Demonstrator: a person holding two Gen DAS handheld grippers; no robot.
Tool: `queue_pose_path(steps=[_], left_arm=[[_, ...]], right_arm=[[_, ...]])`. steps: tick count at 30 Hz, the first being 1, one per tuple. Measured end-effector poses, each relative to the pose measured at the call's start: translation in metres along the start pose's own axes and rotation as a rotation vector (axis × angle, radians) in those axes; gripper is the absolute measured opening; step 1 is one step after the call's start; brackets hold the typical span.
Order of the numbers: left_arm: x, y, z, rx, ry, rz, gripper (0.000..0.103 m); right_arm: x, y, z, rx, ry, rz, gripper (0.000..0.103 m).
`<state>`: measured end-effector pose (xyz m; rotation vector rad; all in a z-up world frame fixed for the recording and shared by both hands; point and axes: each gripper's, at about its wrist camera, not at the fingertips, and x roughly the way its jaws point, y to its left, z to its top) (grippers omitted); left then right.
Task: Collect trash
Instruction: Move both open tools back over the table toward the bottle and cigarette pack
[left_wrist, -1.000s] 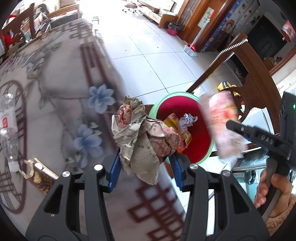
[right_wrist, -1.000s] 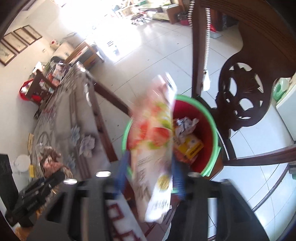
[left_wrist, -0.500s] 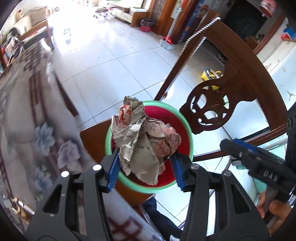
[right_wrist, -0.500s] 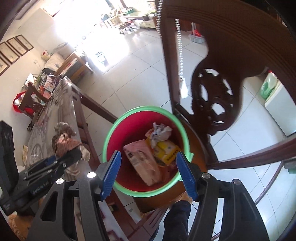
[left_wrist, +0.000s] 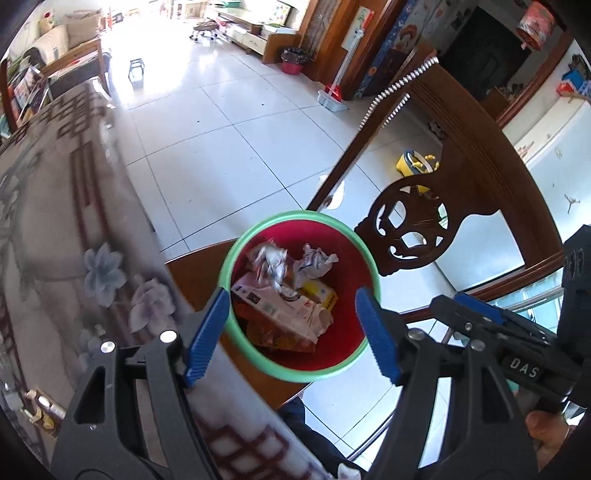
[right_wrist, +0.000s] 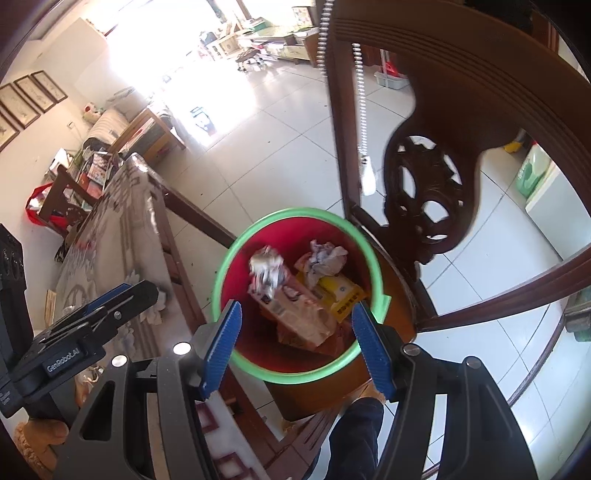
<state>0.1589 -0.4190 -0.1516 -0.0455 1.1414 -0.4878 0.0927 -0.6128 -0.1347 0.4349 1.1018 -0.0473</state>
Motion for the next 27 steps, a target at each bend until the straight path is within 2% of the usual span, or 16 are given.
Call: queue_pose_path(steps=[4,5,6,14,22,27], left_arm=[[-0.028,0.026,-0.011,-0.036,-0.040,0.023,0.070],[-0.034,0.032,-0.014,-0.044,-0.049,0.030,0.077],[-0.043,0.042,-0.018,-0.058,-0.063,0.039,0.079],[-0.102,0.138,-0.064,-0.236,-0.109,0.136,0.079],[-0.138,0.239,-0.130,-0.430,-0.089,0.250,0.079],[-0.158,0.283,-0.162,-0.515,-0.092,0.274,0.079]], right_arm=[[0.002,0.030,-0.005,-0.047,0.002,0.020,0.063],[0.003,0.039,-0.007,-0.061,0.004,0.027,0.065],[0.005,0.051,-0.010,-0.079,0.007,0.036,0.066],[0.022,0.138,-0.039,-0.223,0.050,0.102,0.066],[0.048,0.237,-0.091,-0.432,0.134,0.142,0.066],[0.079,0.296,-0.129,-0.598,0.212,0.146,0.071]])
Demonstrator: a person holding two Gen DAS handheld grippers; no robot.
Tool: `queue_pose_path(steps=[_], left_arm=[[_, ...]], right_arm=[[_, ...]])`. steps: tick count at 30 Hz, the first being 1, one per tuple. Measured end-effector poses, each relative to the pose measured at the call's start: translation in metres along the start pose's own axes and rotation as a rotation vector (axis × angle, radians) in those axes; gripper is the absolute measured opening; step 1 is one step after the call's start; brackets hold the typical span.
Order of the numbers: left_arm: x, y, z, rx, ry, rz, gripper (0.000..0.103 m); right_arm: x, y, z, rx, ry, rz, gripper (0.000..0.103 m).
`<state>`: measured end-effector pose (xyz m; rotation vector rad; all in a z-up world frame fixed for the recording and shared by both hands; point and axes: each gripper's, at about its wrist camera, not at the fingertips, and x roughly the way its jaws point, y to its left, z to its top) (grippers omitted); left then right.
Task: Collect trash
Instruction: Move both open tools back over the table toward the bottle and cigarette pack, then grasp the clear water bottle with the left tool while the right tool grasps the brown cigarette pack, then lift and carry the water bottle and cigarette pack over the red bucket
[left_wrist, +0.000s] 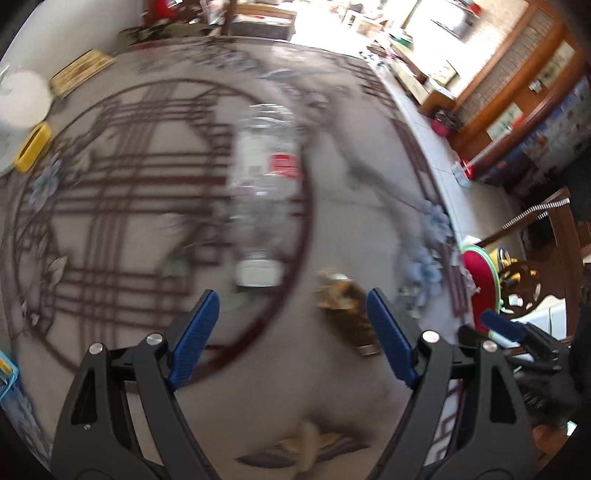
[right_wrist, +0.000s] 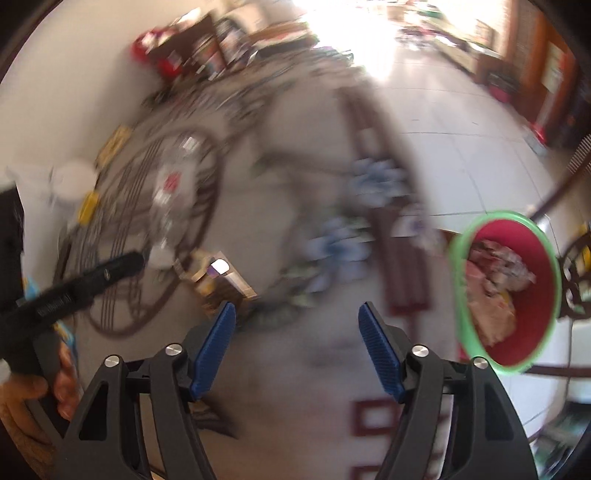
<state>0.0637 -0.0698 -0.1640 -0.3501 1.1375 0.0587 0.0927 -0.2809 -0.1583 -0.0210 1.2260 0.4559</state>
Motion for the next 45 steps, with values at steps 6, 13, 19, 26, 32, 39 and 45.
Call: queue_pose_path(steps=[6,13,19,26,32,39,45], left_arm=[[-0.002,0.043,0.008,-0.039,-0.006,0.010,0.080],[0.019,0.054,0.040,-0.035,-0.008,-0.013,0.080],[0.058,0.030,0.079,0.029,0.002,-0.033,0.080],[0.102,0.016,0.102,0.061,0.031,-0.014,0.077],[0.095,0.024,0.097,0.059,0.017,-0.019,0.056],[0.052,0.032,0.077,0.034,-0.027,-0.027,0.056],[0.021,0.030,0.052,0.031,-0.051,-0.034,0.056]], right_arm=[[0.055,0.058,0.009,-0.176,0.090,-0.048,0.074],[0.080,0.072,0.012,-0.214,0.132,-0.095,0.048],[0.066,0.057,0.021,-0.115,0.117,-0.049,0.043],[0.062,0.049,0.015,-0.054,0.117,-0.034,0.043],[0.058,0.052,0.021,-0.065,0.096,-0.027,0.043],[0.041,0.064,0.026,-0.097,0.045,-0.012,0.043],[0.019,0.061,0.013,-0.083,-0.002,-0.013,0.043]])
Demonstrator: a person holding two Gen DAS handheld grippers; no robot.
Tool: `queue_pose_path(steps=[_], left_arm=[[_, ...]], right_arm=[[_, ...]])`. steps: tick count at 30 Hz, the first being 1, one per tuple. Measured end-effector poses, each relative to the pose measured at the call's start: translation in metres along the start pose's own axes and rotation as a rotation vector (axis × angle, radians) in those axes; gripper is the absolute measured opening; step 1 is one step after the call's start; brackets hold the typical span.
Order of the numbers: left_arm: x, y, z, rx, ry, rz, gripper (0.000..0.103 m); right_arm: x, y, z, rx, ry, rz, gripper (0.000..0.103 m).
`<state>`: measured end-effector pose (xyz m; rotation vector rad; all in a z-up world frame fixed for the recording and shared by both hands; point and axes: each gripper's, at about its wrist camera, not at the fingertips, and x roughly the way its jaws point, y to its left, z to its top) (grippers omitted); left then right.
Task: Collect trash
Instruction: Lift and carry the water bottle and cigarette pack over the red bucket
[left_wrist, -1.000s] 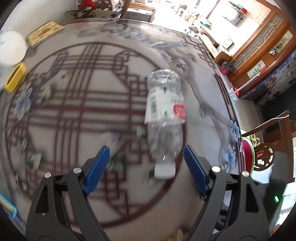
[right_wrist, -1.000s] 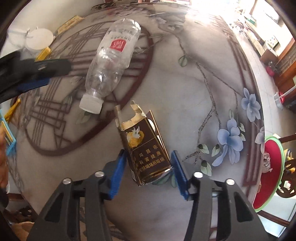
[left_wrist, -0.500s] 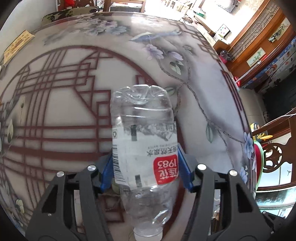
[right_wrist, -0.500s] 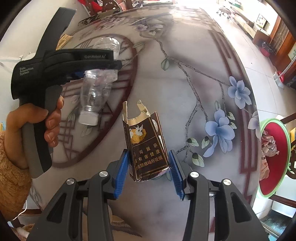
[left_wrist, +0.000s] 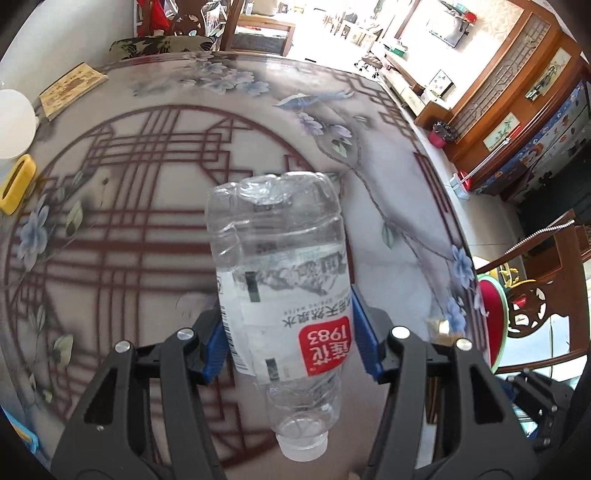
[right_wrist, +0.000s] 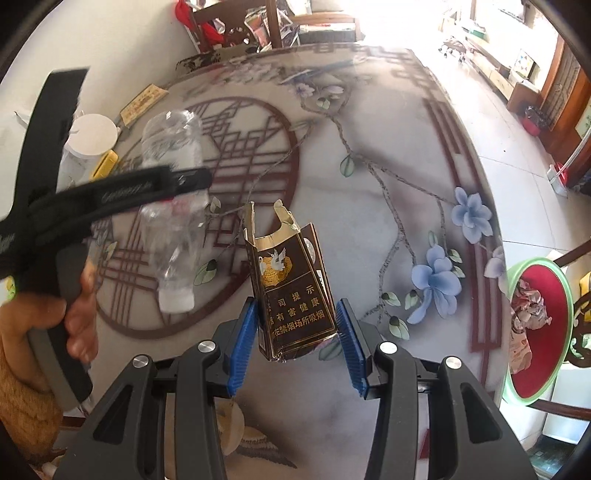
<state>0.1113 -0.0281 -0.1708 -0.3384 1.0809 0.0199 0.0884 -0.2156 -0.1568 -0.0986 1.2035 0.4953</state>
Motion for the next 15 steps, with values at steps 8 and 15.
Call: queue_pose_path(steps=[8,15], left_arm=[[-0.026,-0.020,-0.021,0.035,-0.024,-0.018,0.056],[-0.041,-0.048,-0.032,0.092,-0.040,-0.044,0.056]], right_arm=[[-0.030,-0.011,-0.018,0.044,-0.061,-0.014,0.043],[-0.051,-0.021,-0.034,0.087,-0.106,-0.012,0.043]])
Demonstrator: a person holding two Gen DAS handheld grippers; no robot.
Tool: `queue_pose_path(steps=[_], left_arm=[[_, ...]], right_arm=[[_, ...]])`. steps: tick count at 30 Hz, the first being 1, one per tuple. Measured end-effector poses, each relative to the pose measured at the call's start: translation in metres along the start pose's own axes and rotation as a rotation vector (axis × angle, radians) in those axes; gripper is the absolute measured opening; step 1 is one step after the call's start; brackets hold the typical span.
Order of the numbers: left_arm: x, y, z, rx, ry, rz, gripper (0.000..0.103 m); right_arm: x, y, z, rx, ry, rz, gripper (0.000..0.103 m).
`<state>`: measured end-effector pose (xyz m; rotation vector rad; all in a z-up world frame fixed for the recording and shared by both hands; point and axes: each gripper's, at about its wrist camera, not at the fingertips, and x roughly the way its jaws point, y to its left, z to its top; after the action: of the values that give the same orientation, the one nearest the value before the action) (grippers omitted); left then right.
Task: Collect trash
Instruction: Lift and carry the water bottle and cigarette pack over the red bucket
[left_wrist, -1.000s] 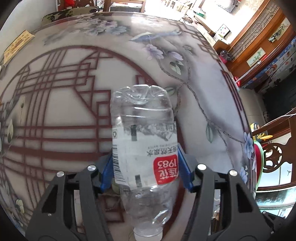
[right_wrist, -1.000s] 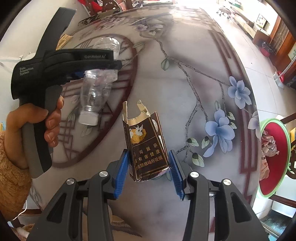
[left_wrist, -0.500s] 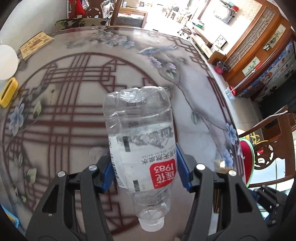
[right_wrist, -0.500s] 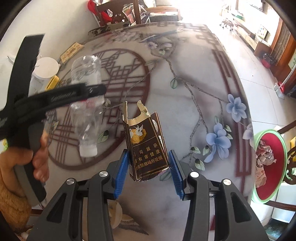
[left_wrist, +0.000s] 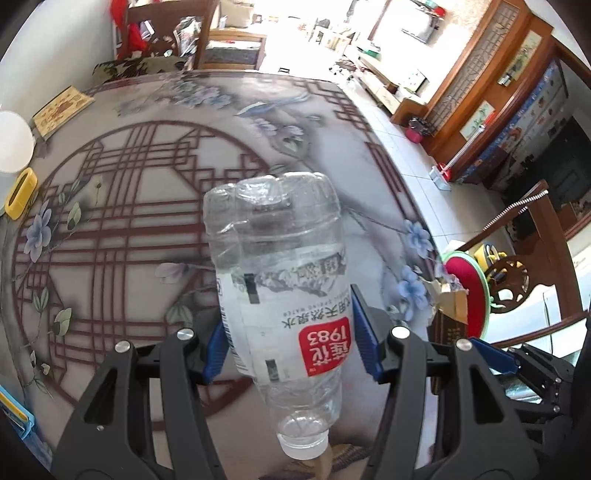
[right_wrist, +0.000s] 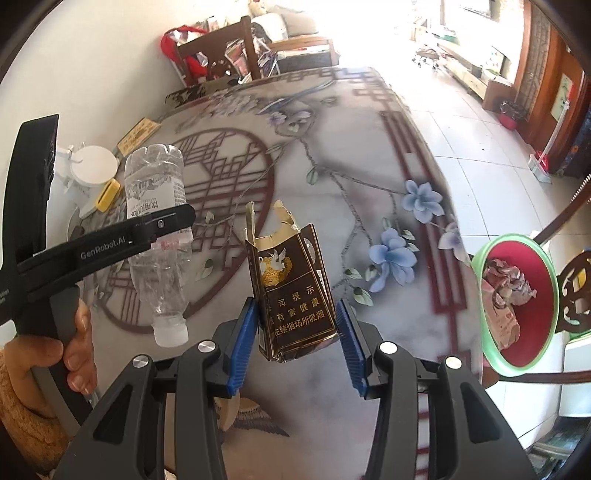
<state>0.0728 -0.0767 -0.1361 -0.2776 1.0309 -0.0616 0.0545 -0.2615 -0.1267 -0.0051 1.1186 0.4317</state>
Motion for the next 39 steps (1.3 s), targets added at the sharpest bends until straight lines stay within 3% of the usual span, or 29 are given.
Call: queue_pose_path(steps=[15,26,28,32,38,39], left_arm=[[-0.007,-0.053,-0.009,0.091,-0.005,-0.020,0.056],[0.004,-0.081,-0.010,0.117,0.019,-0.022,0.056],[0.007,-0.083,-0.009,0.119,0.022,-0.019,0.056],[0.021,-0.072,-0.013,0.112,0.058,0.027,0.056],[0.051,-0.035,-0.036,0.075,0.172,0.119,0.056],[0.054,-0.031,-0.040,0.068,0.186,0.129,0.056]], right_arm=[[-0.026,-0.038,-0.010,0.075,-0.053,0.024,0.043],[-0.032,-0.067,-0.011,0.107,-0.045,0.038,0.043],[-0.023,-0.071,-0.013,0.108,0.007,0.064,0.044],[0.011,-0.070,-0.022,0.086,0.111,0.039,0.044],[0.049,-0.061,-0.039,0.046,0.232,0.011,0.047],[0.051,-0.060,-0.039,0.044,0.234,0.013,0.054]])
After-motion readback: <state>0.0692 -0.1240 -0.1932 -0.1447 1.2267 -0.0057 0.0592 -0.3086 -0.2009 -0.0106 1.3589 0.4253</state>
